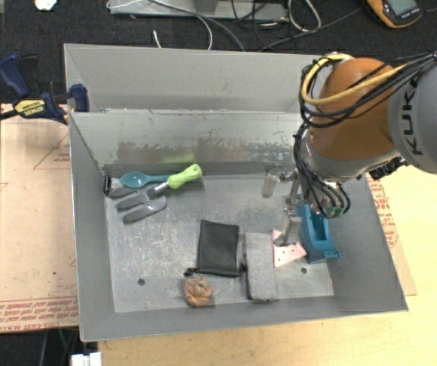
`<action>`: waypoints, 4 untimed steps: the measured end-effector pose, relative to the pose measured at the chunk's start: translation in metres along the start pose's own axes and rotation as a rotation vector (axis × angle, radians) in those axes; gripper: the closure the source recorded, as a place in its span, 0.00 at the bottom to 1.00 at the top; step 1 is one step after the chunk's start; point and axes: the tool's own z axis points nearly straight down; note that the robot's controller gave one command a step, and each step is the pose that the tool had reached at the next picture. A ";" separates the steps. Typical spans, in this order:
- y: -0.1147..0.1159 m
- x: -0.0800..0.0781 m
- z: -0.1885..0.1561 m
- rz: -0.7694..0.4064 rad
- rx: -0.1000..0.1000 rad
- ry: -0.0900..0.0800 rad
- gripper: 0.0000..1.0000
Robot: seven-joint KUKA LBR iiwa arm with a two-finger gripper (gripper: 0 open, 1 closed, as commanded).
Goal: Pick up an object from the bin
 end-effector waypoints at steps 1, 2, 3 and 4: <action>0.000 -0.002 -0.005 0.000 0.000 -0.008 0.00; 0.039 0.010 0.057 0.131 -0.002 -0.008 0.00; 0.075 0.006 0.051 -0.056 0.000 -0.014 0.00; 0.077 0.026 0.069 0.275 -0.001 -0.006 0.00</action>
Offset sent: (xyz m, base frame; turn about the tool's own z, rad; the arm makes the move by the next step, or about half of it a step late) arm -0.0249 0.0789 -0.1219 0.2686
